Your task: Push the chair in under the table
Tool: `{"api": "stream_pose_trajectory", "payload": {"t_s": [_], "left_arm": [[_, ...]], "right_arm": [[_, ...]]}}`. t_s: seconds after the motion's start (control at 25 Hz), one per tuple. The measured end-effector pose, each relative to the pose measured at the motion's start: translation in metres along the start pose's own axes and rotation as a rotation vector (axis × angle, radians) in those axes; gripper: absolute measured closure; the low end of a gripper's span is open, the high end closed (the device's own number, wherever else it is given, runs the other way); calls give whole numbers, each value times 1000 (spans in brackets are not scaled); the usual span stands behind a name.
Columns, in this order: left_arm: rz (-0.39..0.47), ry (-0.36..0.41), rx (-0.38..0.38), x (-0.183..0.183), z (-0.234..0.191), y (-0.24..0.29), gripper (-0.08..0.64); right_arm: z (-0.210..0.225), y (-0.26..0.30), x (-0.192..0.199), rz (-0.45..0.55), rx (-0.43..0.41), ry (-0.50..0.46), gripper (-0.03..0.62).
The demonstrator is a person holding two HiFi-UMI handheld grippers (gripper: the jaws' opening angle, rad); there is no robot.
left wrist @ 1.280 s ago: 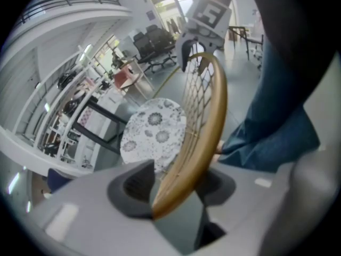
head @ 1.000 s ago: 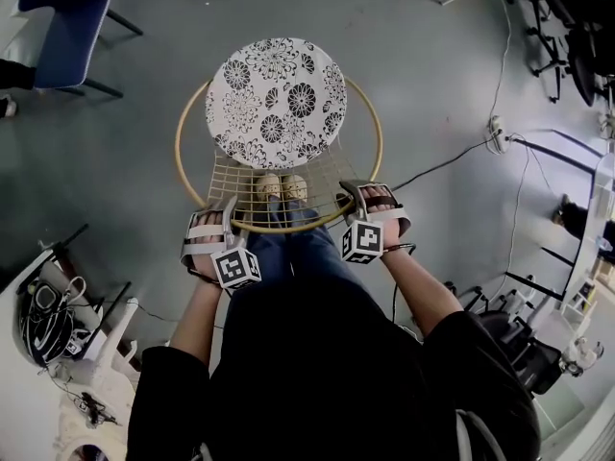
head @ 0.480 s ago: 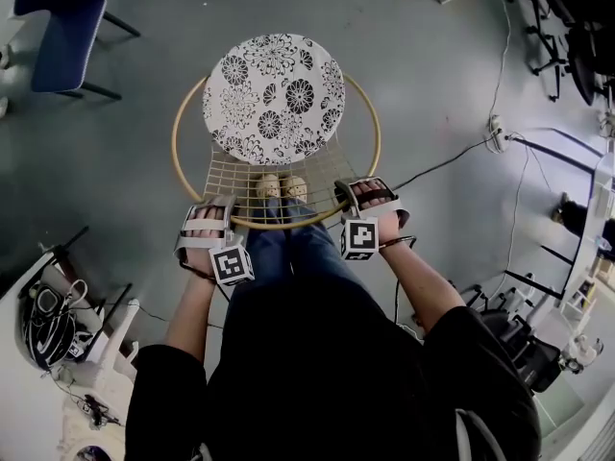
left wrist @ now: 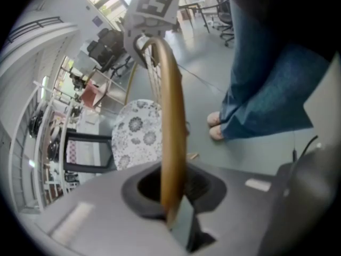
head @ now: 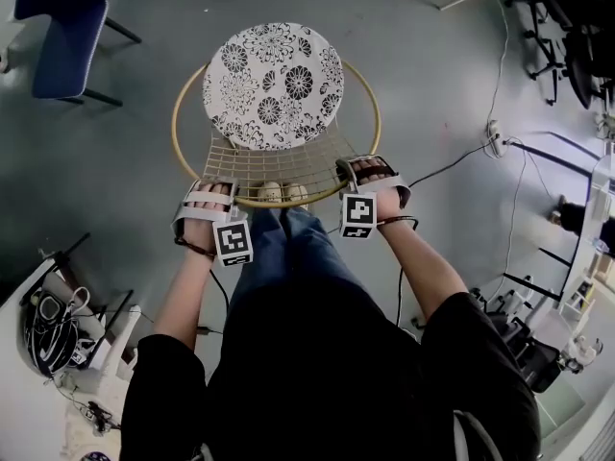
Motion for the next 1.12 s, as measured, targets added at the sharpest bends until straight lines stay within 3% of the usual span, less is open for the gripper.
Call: {"api": "stream_pose_trajectory", "payload": {"t_s": [0.2,0.36,0.56,0.88,1.12], "left_arm": [[26,41,35,7,-20,11,508],[57,39,130,9,-31,20,526],[83,27,182,12,-40,27,531],[65,0,200,16,-50,38,531],[39,-9,202,42,-116,59,530]], "right_arm": [[25,11,4,-31,-22,0,521],[38,16,8,-58,-39,-7,523],[47,20,9,-62,-76,-55,532],[57,29,10,-61,-120,-117,546],[127,49,15,-57,-119,-111,548]]}}
Point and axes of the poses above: the fingertips, and each gripper's own axes: y forward along the fingers, z to its right, x out of its underside, the point moved 4 cm from there along -y, backward along the fingers, and after that the axes turned 2 degrees about y, right-handed, at the moved point
